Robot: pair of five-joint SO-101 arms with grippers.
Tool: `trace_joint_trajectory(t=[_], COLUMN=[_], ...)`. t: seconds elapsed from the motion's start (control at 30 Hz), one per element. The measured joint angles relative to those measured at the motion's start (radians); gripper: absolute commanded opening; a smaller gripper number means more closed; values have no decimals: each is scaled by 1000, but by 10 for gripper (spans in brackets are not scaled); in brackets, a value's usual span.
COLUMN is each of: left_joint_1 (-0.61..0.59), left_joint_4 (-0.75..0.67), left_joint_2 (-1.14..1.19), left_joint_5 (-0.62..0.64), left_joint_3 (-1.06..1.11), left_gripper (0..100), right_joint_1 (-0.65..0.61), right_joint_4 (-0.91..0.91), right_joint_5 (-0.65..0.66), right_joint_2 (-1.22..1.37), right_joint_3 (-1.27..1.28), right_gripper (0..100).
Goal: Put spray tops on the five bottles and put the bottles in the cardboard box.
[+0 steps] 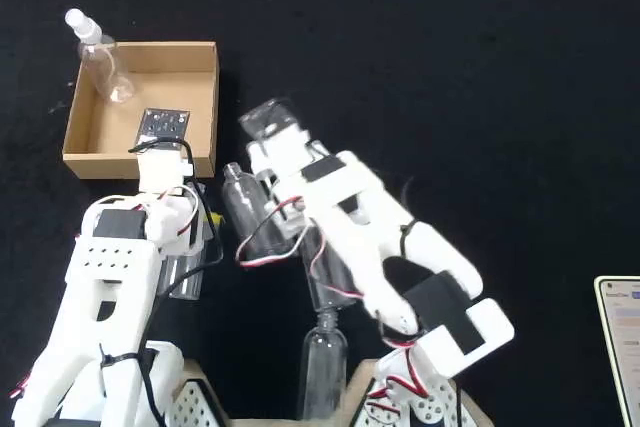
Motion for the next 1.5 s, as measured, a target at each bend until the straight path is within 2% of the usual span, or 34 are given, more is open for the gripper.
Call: trace_joint_trajectory(t=[0.17,0.33,0.4,0.53,0.73,0.97,1.1,1.27,1.5], left_joint_1=[0,0,0,0,0,0,0,0,0], left_joint_4=[0,0,0,0,0,0,0,0,0], left_joint_2=[0,0,0,0,0,0,0,0,0], left_joint_5=[0,0,0,0,0,0,0,0,0], left_joint_3=[0,0,0,0,0,11,9,9,9], left_gripper=[170,170,170,170,170,170,170,170,170], right_joint_1=[-28,2,34,60,66,227,330,397,500], right_joint_4=[-8,-8,-8,-9,-28,-48,-48,-48,-46], right_joint_5=[2,-2,-2,-2,0,-34,-84,-138,-107], right_joint_2=[51,89,91,38,-207,-427,-459,-466,-466], right_joint_3=[-3,-55,-64,-60,87,157,157,157,146], right_gripper=[206,38,11,36,36,36,36,36,36])
